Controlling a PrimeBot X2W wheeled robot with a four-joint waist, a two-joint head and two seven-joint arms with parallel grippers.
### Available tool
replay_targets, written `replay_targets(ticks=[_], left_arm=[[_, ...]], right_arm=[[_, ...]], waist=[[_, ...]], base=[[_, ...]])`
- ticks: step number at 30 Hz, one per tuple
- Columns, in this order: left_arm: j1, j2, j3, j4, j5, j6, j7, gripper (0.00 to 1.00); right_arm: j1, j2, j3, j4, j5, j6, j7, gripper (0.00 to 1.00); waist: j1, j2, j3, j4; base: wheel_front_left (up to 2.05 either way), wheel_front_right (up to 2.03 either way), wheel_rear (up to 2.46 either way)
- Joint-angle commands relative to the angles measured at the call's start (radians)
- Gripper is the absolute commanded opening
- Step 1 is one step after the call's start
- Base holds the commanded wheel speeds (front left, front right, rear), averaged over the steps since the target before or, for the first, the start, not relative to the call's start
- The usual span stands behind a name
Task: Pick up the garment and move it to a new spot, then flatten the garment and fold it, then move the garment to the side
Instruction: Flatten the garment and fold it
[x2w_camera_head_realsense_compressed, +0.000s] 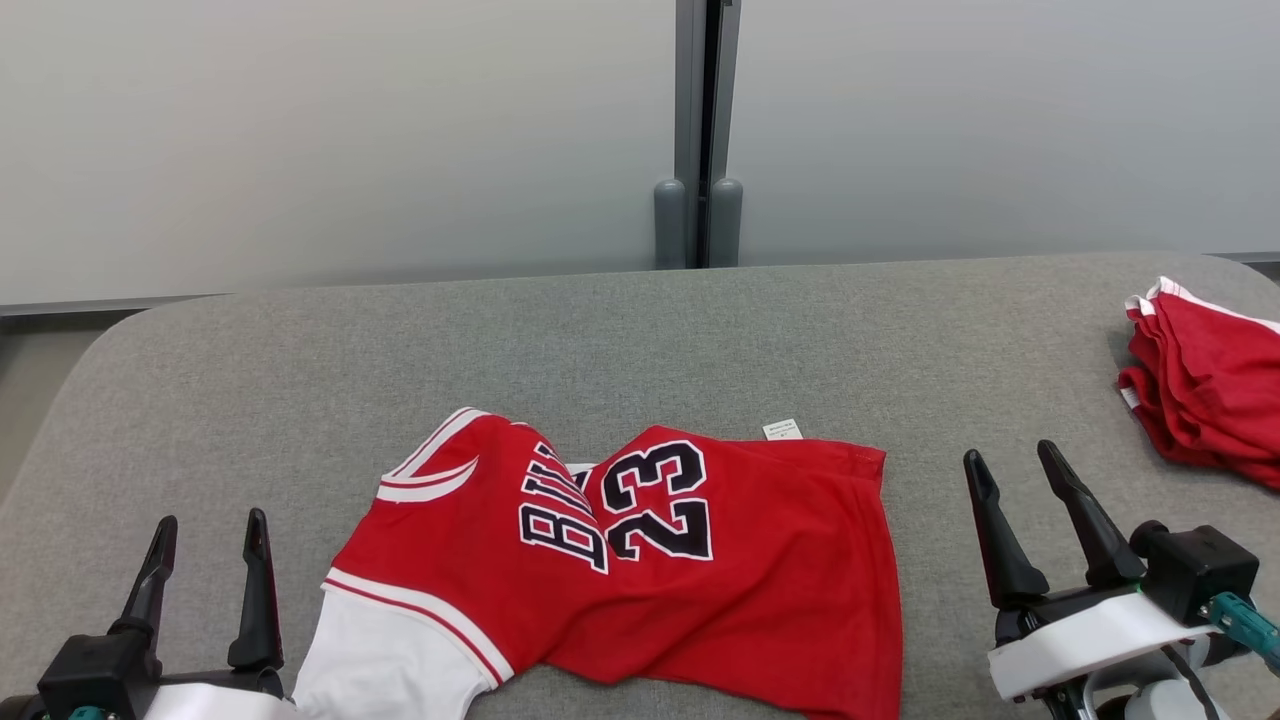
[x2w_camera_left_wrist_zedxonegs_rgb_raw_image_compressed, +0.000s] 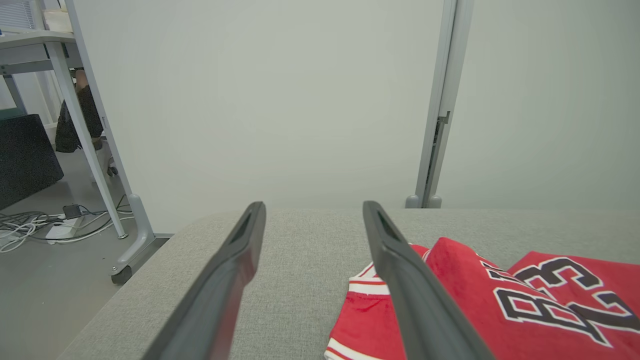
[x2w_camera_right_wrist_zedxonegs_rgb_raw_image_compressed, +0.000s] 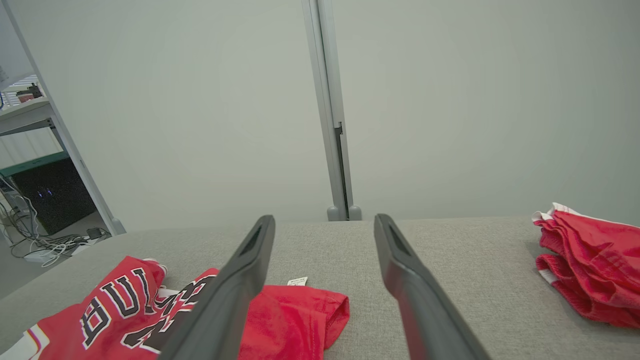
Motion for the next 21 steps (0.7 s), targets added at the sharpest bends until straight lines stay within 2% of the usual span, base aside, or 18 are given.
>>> replay_targets(ticks=[1,10,21], left_arm=[[-0.006,-0.005,0.015,-0.003,0.017,-0.011,-0.004,1.0],[-0.014,-0.031,0.032,0.027,0.048,-0.06,-0.004,1.0],[-0.014,-0.041,0.035,0.064,0.067,-0.078,-0.004,1.0]], right_arm=[[-0.003,-0.012,-0.004,-0.008,-0.004,0.001,-0.006,1.0],[-0.007,-0.017,-0.005,-0.006,-0.01,0.001,-0.007,1.0],[-0.017,-0.031,0.004,0.003,-0.028,0.001,0.003,1.0]], waist=[[0.0,-0.0001,-0.001,-0.001],[0.0,-0.0001,-0.002,-0.001],[0.0,-0.0001,-0.007,-0.004]], base=[[0.0,0.0,0.0],[0.0,0.0,0.0],[0.0,0.0,0.0]])
